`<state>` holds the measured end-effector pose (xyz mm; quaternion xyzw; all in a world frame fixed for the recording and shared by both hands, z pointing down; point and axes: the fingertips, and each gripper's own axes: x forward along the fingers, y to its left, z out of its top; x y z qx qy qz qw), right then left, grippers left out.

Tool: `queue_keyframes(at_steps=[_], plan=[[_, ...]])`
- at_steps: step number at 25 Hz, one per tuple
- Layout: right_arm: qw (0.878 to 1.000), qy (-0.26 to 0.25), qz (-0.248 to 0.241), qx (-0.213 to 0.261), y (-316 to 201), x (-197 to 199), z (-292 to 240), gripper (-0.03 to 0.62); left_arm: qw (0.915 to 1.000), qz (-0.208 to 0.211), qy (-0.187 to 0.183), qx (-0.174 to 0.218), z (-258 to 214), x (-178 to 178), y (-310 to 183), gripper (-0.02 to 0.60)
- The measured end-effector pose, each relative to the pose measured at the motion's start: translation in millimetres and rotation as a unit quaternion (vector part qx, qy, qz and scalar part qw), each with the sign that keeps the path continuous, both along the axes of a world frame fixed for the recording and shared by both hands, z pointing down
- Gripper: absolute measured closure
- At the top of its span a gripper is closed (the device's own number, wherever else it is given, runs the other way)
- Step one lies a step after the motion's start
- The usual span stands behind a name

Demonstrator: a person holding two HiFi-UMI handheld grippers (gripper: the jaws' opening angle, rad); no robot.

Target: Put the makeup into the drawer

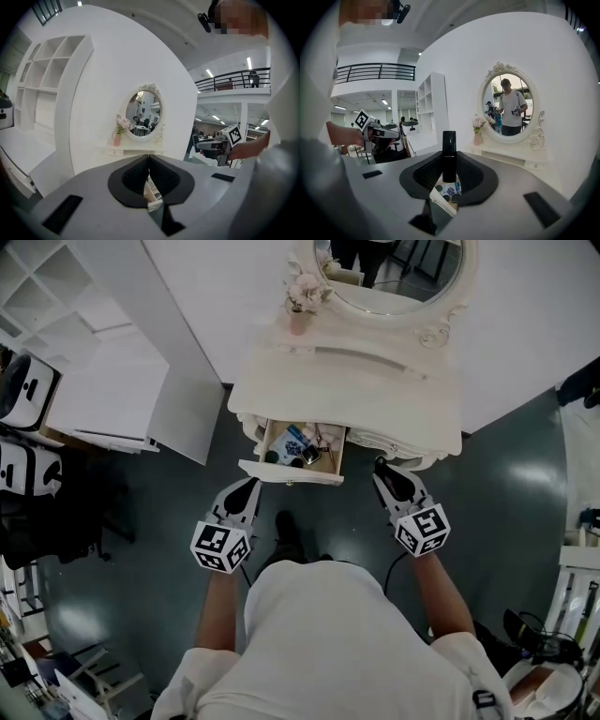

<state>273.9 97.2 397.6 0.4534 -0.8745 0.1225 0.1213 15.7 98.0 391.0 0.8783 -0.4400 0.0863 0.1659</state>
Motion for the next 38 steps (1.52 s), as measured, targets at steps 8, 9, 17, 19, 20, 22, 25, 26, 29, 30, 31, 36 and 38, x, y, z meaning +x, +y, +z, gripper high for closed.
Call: queue_keyframes(at_steps=[8,9,17,19,20,22,25,26,29,30,31,36,38], plan=[[0.999,0.006,0.039,-0.01,-40.3,-24.5,4.8,0.491,0.9978,0.064,-0.017,0.004,8.9,-17.3,-56.7,0.565],[0.999,0.007,0.044,-0.011,-46.0,-28.2,5.1,0.491,0.9973,0.071,-0.019,0.003,10.6,-20.5,-64.4,0.565],[0.997,0.026,0.065,-0.02,-80.7,-60.2,3.1,0.491,0.9937,0.112,-0.009,-0.006,18.5,-44.8,-109.4,0.565],[0.997,0.027,0.069,-0.022,-85.4,-66.1,2.3,0.491,0.9927,0.12,-0.006,-0.01,21.5,-47.6,-115.9,0.565],[0.997,0.027,0.07,-0.024,-86.2,-68.8,2.9,0.491,0.9924,0.122,-0.005,-0.012,23.2,-48.8,-118.0,0.565],[0.997,0.032,0.07,-0.029,-85.9,-72.8,5.2,0.491,0.9923,0.123,0.0,-0.017,25.1,-50.9,-120.4,0.565],[0.996,0.038,0.07,-0.037,-87.1,-74.4,7.0,0.491,0.9927,0.119,0.009,-0.021,25.3,-53.4,-122.2,0.565],[0.996,0.039,0.07,-0.039,-88.4,-74.9,7.1,0.491,0.9928,0.117,0.01,-0.022,25.7,-53.9,-122.7,0.565],[0.996,0.04,0.063,-0.042,-95.4,-76.8,7.9,0.491,0.9931,0.114,0.013,-0.026,27.9,-54.3,-125.4,0.565],[0.996,0.041,0.06,-0.043,-98.5,-77.3,8.7,0.491,0.9933,0.112,0.012,-0.027,29.1,-54.4,-126.9,0.565],[0.997,0.041,0.056,-0.044,-101.5,-77.8,9.7,0.491,0.9936,0.109,0.011,-0.028,30.5,-54.7,-128.3,0.565],[0.997,0.042,0.033,-0.05,-119.9,-78.9,14.3,0.491,0.9955,0.088,0.01,-0.034,34.2,-56.0,-137.5,0.565],[0.997,0.041,0.023,-0.053,-130.0,-78.0,16.7,0.491,0.9962,0.078,0.01,-0.037,35.2,-55.2,-142.1,0.565]])
